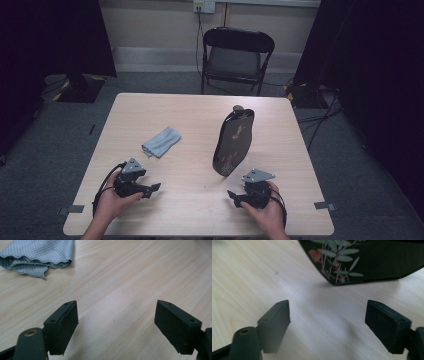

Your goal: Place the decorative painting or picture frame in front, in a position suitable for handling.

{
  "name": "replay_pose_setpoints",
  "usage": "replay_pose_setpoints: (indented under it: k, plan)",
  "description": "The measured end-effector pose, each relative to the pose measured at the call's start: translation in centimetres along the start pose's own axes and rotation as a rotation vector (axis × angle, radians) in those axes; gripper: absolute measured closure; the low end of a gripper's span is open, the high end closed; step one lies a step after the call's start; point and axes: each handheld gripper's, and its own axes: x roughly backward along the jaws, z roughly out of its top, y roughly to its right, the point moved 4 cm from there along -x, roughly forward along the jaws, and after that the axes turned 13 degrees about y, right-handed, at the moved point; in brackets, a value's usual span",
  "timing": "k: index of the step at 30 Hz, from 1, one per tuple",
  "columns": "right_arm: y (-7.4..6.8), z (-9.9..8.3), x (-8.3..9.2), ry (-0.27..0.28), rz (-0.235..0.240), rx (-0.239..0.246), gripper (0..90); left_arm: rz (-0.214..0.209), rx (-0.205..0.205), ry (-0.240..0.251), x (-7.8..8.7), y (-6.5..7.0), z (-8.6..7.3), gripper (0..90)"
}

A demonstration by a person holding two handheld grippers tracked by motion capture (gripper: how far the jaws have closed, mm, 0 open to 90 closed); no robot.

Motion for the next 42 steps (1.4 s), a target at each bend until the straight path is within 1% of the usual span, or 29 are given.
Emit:
replay_pose_setpoints:
  k: [1, 2, 3, 4, 5, 7, 9, 10, 11, 13, 14, 16, 17, 19, 21, 23, 25, 27, 28, 29, 31, 33, 35, 36, 37, 38, 40, 41, 42]
  plan:
    - [0.0, 0.2, -0.3, 0.009, -0.003, -0.007, 18.2, 0.000, -0.001, 0.001, 0.0, 0.0, 0.0, 19.0]
    - [0.0, 0.3, -0.6, 0.005, -0.017, -0.007, 17.5, -0.001, 0.000, 0.001, 0.0, 0.0, 0.0, 19.1]
    - [-0.2, 0.5, -1.1, 0.005, -0.027, -0.018, 15.7, -0.003, 0.000, 0.000, 0.0, 0.0, 0.0, 19.1]
    - [-0.2, 0.5, -1.1, 0.005, -0.027, -0.018, 15.7, -0.003, 0.000, 0.000, 0.0, 0.0, 0.0, 19.1]
    - [-0.4, 0.8, -1.6, 0.017, -0.034, -0.025, 15.7, -0.003, -0.001, -0.003, 0.0, 0.0, 0.0, 19.1]
    - [-0.5, 1.0, -1.9, 0.018, -0.032, -0.023, 15.7, -0.003, 0.002, -0.002, 0.1, 0.0, -0.1, 19.1]
    - [-0.9, 1.4, -2.3, 0.021, -0.023, -0.006, 16.1, -0.008, 0.000, -0.010, 0.2, 0.0, -0.2, 19.1]
    - [-0.9, 1.4, -2.3, 0.021, -0.023, -0.006, 16.1, -0.008, 0.000, -0.010, 0.2, 0.0, -0.2, 19.3]
    - [-1.2, 1.6, -2.3, 0.024, 0.014, -0.013, 21.0, -0.008, 0.004, -0.008, 0.3, 0.1, -0.3, 19.4]
    - [-1.7, 1.8, -2.3, 0.024, 0.045, 0.003, 28.6, -0.007, 0.000, -0.010, 0.4, 0.0, -0.4, 19.5]
    - [-1.7, 1.8, -2.3, 0.024, 0.045, 0.003, 28.6, -0.007, 0.000, -0.010, 0.4, 0.0, -0.4, 19.7]
    - [-2.2, 2.1, -2.5, 0.024, 0.069, 0.036, 37.2, -0.002, 0.007, -0.004, 0.5, 0.0, -0.4, 19.7]
    - [-2.4, 2.2, -2.6, 0.029, 0.074, 0.046, 38.8, -0.003, -0.002, -0.006, 0.5, 0.0, -0.3, 19.7]
    - [-2.7, 2.5, -3.0, 0.022, 0.088, 0.061, 39.3, -0.006, 0.000, -0.005, 0.6, 0.1, -0.4, 19.8]
    - [-2.9, 2.8, -3.4, 0.022, 0.088, 0.068, 39.4, -0.006, 0.000, -0.005, 0.6, 0.1, -0.4, 19.9]
    - [-2.9, 2.9, -3.5, 0.023, 0.091, 0.068, 39.4, -0.007, 0.002, -0.005, 0.6, 0.1, -0.4, 19.9]
    - [-3.2, 3.3, -4.1, 0.026, 0.111, 0.064, 39.5, -0.008, 0.005, -0.005, 0.5, 0.1, -0.4, 19.9]
    - [-3.3, 3.4, -4.3, 0.029, 0.115, 0.066, 39.5, -0.009, 0.009, -0.006, 0.5, 0.1, -0.4, 19.9]
    - [-3.3, 3.7, -5.0, 0.027, 0.110, 0.074, 38.4, -0.007, 0.005, -0.013, 0.6, 0.1, -0.5, 19.9]
    - [-3.3, 3.8, -5.4, 0.027, 0.107, 0.076, 38.2, -0.007, 0.010, -0.012, 0.6, 0.1, -0.5, 19.9]
    - [-3.2, 3.9, -5.8, 0.025, 0.105, 0.084, 37.9, -0.008, 0.014, -0.007, 0.6, 0.1, -0.5, 19.9]
    - [-3.0, 4.5, -6.8, 0.027, 0.099, 0.081, 37.1, -0.005, 0.012, -0.009, 0.7, 0.0, -0.6, 19.9]
    - [-2.7, 4.8, -7.5, 0.027, 0.099, 0.081, 36.1, 0.001, 0.028, -0.006, 0.8, -0.1, -0.7, 19.9]
    - [-2.7, 4.8, -7.5, 0.027, 0.099, 0.081, 36.1, 0.001, 0.028, -0.006, 0.8, -0.1, -0.7, 19.9]
    - [-2.3, 5.0, -8.1, 0.025, 0.100, 0.087, 36.3, 0.004, 0.036, -0.006, 0.9, -0.3, -0.8, 19.9]
    - [-2.3, 5.0, -8.1, 0.025, 0.100, 0.087, 36.3, 0.004, 0.036, -0.006, 0.9, -0.3, -0.8, 19.9]
    - [-1.7, 5.2, -8.7, 0.015, 0.105, 0.079, 35.5, 0.015, 0.041, -0.008, 0.9, -0.6, -0.8, 20.0]
    - [-1.2, 5.4, -8.9, 0.021, 0.102, 0.069, 33.3, 0.025, 0.051, 0.004, 0.9, -0.7, -0.6, 20.1]
    - [-0.9, 5.4, -9.0, 0.008, 0.109, 0.064, 32.0, 0.025, 0.051, 0.004, 0.9, -0.7, -0.6, 20.1]
